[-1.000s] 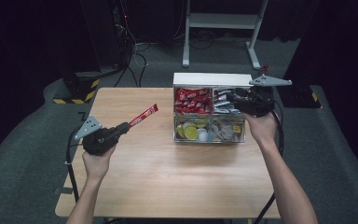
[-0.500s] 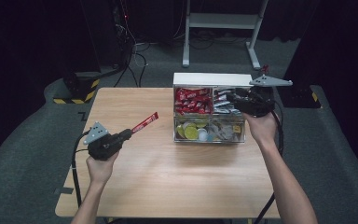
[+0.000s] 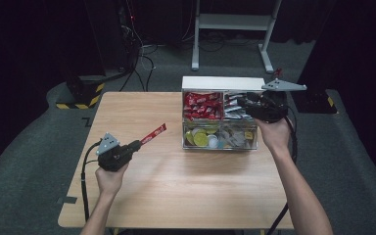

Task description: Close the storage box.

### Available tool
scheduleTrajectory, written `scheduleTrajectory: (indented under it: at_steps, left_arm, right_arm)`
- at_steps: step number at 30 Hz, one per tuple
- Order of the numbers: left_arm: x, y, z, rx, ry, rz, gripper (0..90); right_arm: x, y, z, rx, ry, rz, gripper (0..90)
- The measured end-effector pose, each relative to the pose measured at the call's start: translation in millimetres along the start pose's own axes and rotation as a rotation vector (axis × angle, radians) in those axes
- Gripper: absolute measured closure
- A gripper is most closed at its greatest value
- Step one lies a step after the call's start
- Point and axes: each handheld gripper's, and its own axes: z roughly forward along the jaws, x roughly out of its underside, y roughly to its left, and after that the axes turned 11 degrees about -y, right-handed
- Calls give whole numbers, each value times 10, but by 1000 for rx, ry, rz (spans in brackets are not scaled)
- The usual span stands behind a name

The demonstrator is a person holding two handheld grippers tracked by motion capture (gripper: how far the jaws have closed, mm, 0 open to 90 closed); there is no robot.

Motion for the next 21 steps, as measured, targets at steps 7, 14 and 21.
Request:
scheduleTrajectory:
  at_steps: [7, 14, 21]
  left_arm:
    - [99, -8, 70, -10, 22, -1, 860]
    - [207, 3, 124, -26, 49, 6, 859]
    - [323, 49, 169, -36, 81, -19, 858]
  right_arm:
    - [19, 4, 13, -2, -7, 5, 537]
    - [25, 13, 21, -3, -9, 9, 534]
    - [24, 20, 35, -4, -4, 6, 533]
